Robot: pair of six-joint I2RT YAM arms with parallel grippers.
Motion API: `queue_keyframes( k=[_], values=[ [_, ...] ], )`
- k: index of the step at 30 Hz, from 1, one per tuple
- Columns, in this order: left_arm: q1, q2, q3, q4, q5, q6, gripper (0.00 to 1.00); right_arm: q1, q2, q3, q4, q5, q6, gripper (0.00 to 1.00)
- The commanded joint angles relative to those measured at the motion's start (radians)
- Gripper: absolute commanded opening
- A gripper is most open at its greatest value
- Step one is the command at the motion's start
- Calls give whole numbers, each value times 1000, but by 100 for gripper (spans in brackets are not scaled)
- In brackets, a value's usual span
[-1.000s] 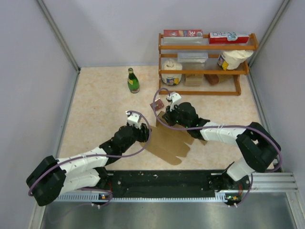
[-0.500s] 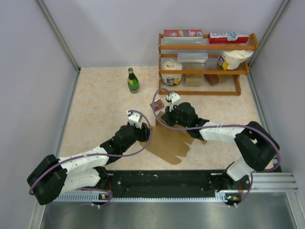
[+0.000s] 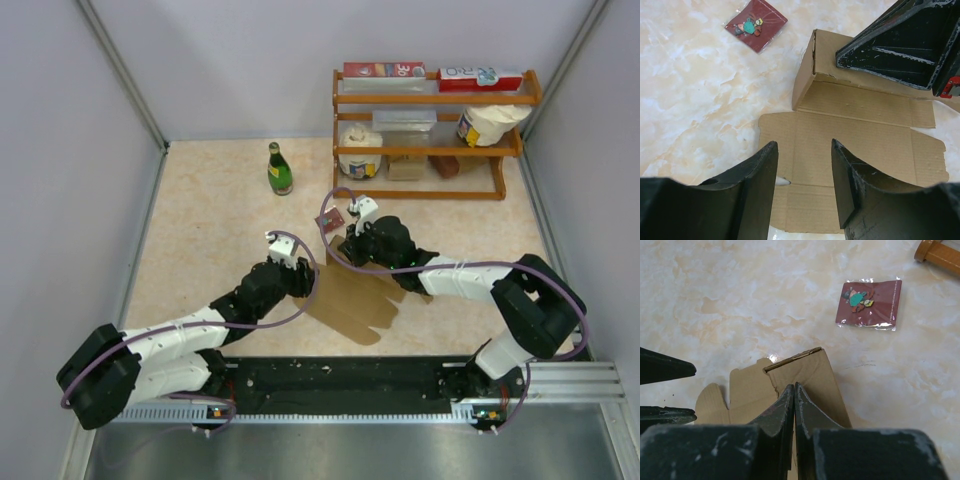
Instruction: Fold the paper box
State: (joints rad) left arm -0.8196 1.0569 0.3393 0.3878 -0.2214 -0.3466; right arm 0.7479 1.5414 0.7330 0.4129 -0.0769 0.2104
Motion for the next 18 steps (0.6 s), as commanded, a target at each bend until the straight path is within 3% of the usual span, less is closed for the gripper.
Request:
queue_keyframes(
  k=[1,18],
  values=[
    [-3,2,35,26,2,-9,51,-1,20,-17,-20,9,-11,0],
    [-3,-20,50,-13,-58,-12,48,-2,-131,48,-69,35,12,0]
  ],
)
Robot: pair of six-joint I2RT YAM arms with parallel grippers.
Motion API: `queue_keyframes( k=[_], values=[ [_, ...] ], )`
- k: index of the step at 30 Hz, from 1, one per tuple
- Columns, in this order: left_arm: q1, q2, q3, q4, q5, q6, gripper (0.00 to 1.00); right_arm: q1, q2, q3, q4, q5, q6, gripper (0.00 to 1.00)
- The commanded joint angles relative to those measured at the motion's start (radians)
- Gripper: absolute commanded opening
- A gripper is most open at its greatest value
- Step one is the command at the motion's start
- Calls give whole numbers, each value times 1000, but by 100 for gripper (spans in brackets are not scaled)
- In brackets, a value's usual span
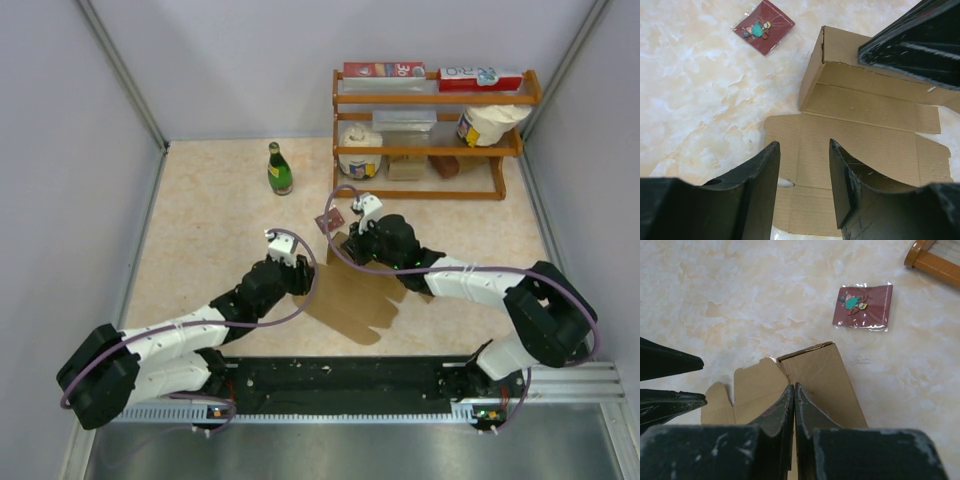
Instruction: Fold the paper box
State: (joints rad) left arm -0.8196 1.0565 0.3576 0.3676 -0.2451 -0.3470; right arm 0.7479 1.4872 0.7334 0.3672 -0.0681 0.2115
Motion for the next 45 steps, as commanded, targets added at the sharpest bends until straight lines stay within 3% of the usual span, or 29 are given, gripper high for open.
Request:
queue_keyframes(
  k=[1,5,7,10,11,12,16,20,23,29,38,45],
  values=[
    [-3,-24,32,8,-33,-12,47,-2,-93,50,-30,39,11,0],
    [-3,-18,47,8,-51,-7,42,-13,-169,52,-86,102,67,0],
    [-1,-7,67,-5,-65,0,34,-27,-212,50,-141,116,112,0],
    [0,13,115,-39,-71,9,12,-57,-295,55,-269,143,170,0],
    [7,19,128,-51,-63,9,3,-70,-329,51,-304,154,178,2],
    [11,25,147,-62,-51,9,0,-77,-356,49,-345,169,184,7],
    [56,42,198,-78,58,8,0,-137,-485,34,-493,226,221,23],
    [94,40,227,-85,125,-9,0,-289,-570,6,-591,95,281,55],
    [125,36,242,-91,173,-9,0,-375,-581,14,-689,13,301,65],
    [168,28,267,-128,240,5,19,-386,-594,26,-819,94,296,68],
    [203,80,363,-164,240,36,21,-394,-541,60,-1037,157,318,67],
    [221,197,524,-125,334,45,21,-407,-545,28,-1062,149,309,67]
  ],
)
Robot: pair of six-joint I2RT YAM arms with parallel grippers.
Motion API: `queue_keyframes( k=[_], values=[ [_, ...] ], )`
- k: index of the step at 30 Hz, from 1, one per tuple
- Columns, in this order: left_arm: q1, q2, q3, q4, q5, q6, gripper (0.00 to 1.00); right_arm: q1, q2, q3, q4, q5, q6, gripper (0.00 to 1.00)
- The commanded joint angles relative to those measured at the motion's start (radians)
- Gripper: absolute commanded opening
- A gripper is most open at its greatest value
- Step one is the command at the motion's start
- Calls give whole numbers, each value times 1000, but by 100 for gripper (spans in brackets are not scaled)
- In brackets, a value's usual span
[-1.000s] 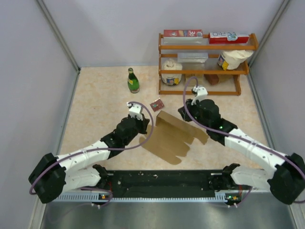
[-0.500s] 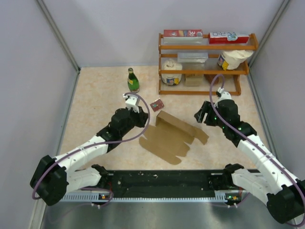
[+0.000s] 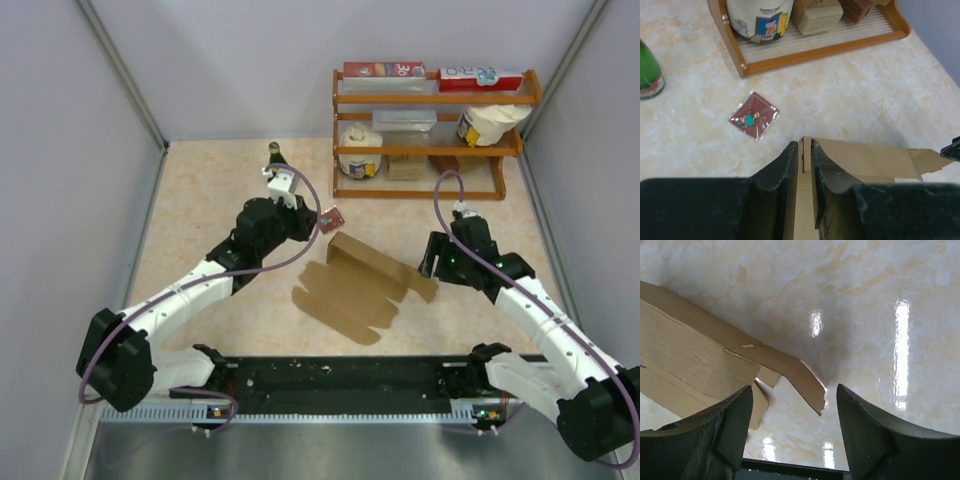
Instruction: Fold the paper box
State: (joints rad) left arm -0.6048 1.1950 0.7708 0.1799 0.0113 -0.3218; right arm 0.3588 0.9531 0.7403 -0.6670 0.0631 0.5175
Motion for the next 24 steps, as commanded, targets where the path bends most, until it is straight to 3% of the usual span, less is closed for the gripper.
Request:
queue_keyframes(
  k=[1,8,16,24],
  values=[
    [5,87,145,69,102,24,21,-24,-10,18,-25,18,-4,66],
    [4,337,411,27,375,49,21,-43,30,-4,-16,-11,-34,54],
    [0,649,751,-147,573,58,18,-44,19,-25,3,-57,-57,42],
    [-29,762,848,-241,642,92,17,-43,50,-47,29,-118,-82,35]
  ],
)
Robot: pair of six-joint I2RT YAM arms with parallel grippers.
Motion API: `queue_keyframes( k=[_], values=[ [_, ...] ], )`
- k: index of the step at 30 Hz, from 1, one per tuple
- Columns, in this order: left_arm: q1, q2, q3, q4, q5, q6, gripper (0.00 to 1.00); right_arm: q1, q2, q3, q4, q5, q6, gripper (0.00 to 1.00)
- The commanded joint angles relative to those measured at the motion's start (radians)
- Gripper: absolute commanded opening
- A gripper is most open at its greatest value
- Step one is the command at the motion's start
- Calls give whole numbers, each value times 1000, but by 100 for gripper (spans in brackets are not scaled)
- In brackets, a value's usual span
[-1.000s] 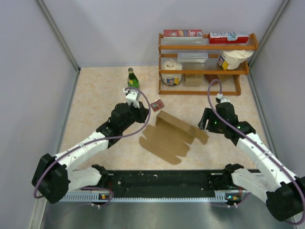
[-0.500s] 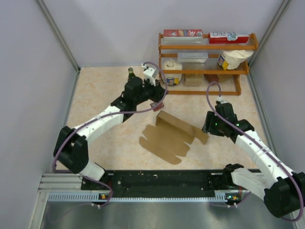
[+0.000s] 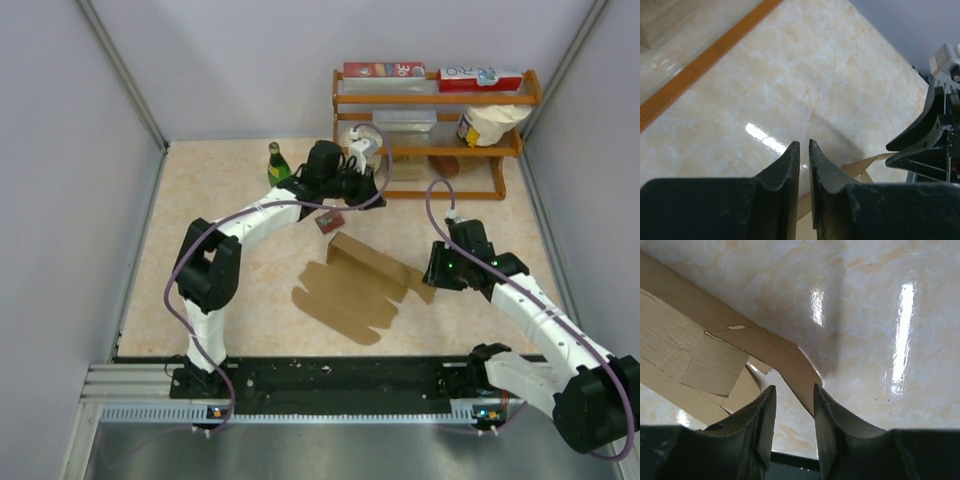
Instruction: Fold the paper box
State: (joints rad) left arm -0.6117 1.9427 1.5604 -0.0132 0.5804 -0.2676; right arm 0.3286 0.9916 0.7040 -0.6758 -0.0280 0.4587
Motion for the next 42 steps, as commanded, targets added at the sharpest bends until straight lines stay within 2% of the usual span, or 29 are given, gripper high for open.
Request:
queue_keyframes(
  k=[1,15,21,26,31,35,42],
  values=[
    [-23,22,59,-56,76,41,17,-11,15,-15,41,-30,-28,35],
    [-39,85,50,-128,116,76,14,-14,76,-21,91,-32,-46,30],
    [-40,90,10,-129,101,85,13,-13,96,-15,117,-26,-71,20],
    [-39,102,15,-166,65,110,12,-11,114,-5,125,-21,-83,18],
    [-20,68,-16,-163,36,107,11,-13,93,0,139,-7,-118,11],
    [3,65,-7,-165,39,99,11,-13,76,-3,163,-16,-152,5],
    [38,97,33,-165,56,71,10,-13,101,11,171,-49,-192,0]
  ],
)
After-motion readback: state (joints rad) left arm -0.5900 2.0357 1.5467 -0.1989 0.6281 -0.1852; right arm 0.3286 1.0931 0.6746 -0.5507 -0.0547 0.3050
